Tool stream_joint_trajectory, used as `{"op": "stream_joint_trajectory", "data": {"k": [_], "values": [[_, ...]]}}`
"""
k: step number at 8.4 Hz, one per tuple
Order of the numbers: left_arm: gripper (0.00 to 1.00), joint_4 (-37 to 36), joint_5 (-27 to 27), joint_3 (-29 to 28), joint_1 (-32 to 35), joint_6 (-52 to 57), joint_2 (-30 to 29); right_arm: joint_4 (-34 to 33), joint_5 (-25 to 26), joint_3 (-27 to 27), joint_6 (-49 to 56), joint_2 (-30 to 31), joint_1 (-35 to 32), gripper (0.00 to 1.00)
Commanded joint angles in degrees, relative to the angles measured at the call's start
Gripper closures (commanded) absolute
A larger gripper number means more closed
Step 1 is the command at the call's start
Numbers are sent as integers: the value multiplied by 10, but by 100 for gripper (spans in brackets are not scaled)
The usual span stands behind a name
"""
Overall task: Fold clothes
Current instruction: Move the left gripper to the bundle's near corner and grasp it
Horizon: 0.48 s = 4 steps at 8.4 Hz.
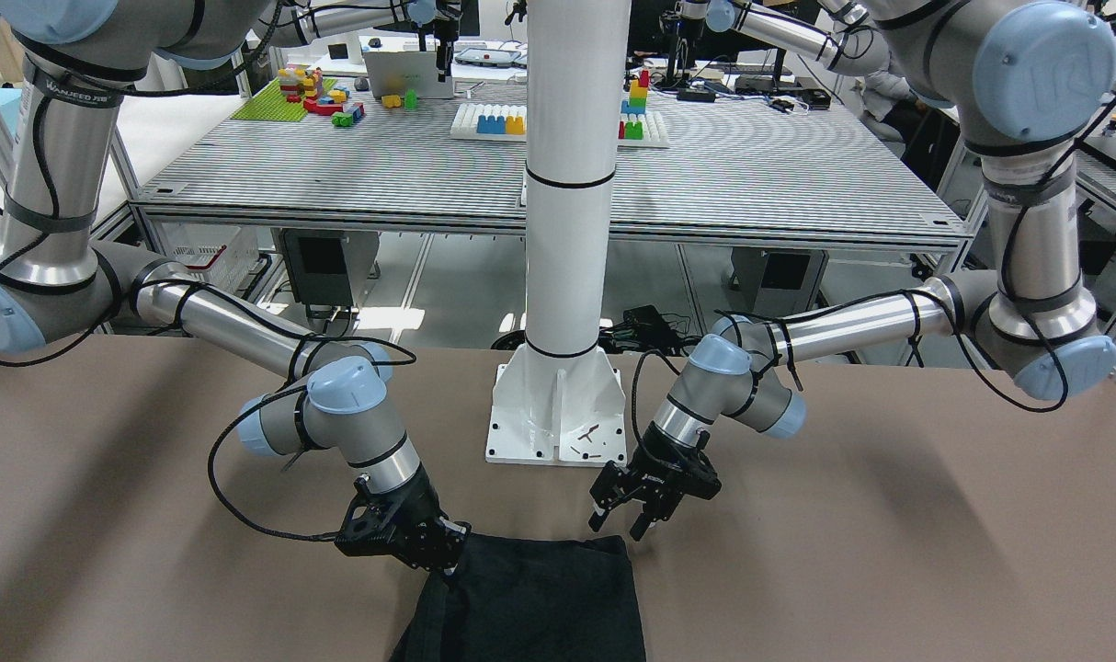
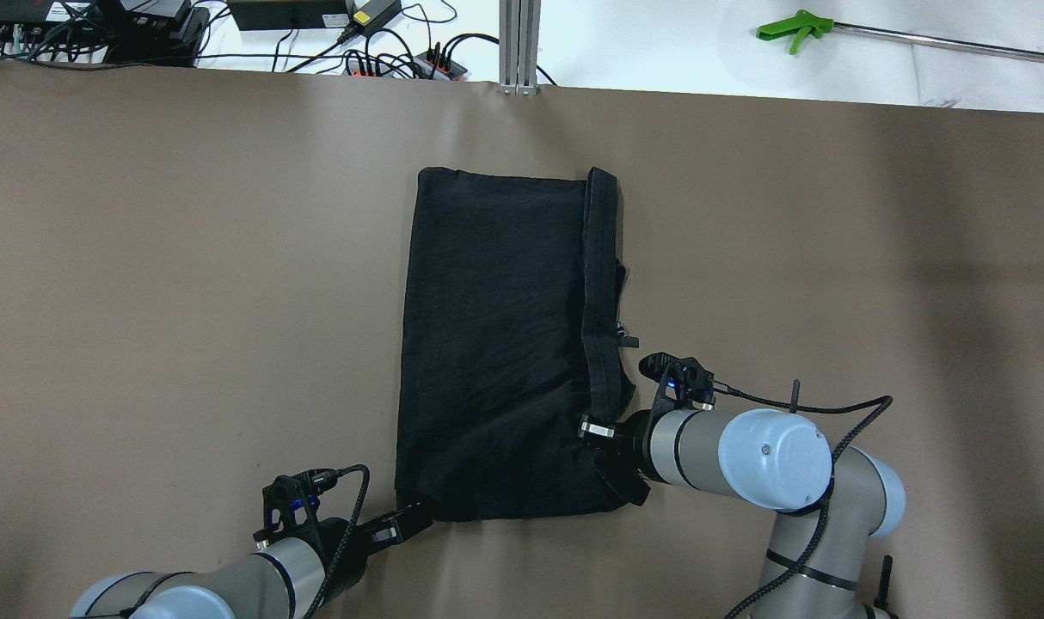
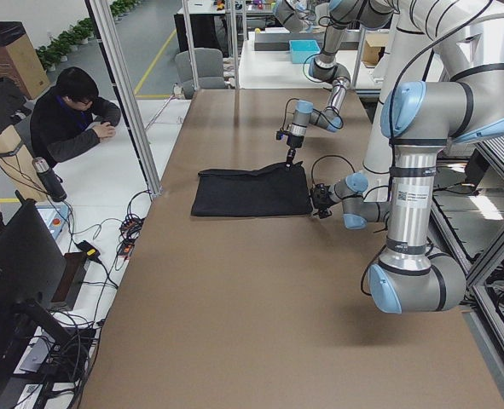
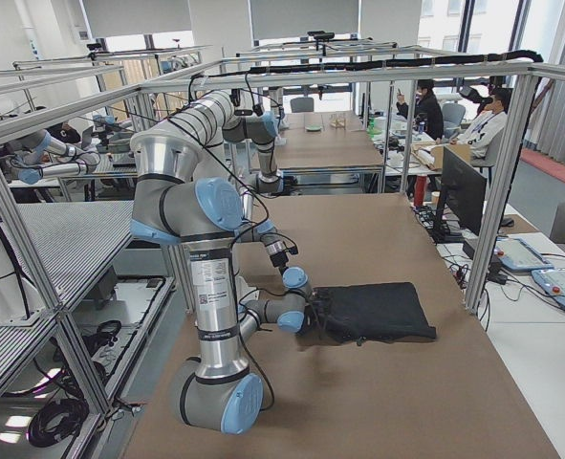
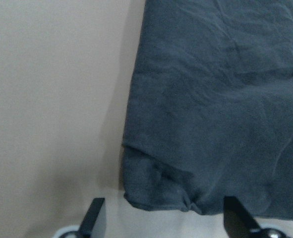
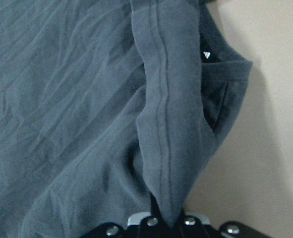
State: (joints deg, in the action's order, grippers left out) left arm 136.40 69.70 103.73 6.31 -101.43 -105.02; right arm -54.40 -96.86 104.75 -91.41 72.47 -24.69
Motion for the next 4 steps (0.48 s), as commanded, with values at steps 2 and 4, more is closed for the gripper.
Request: {"op": "stream_joint_trajectory", "data": {"k": [2,4], "values": [[16,-1,-1,-11,5,0,-13,1,0,1,0,0,0,100],[26,0,1,-10,17,-1,-11,1,1,2,0,0,0,100]]}}
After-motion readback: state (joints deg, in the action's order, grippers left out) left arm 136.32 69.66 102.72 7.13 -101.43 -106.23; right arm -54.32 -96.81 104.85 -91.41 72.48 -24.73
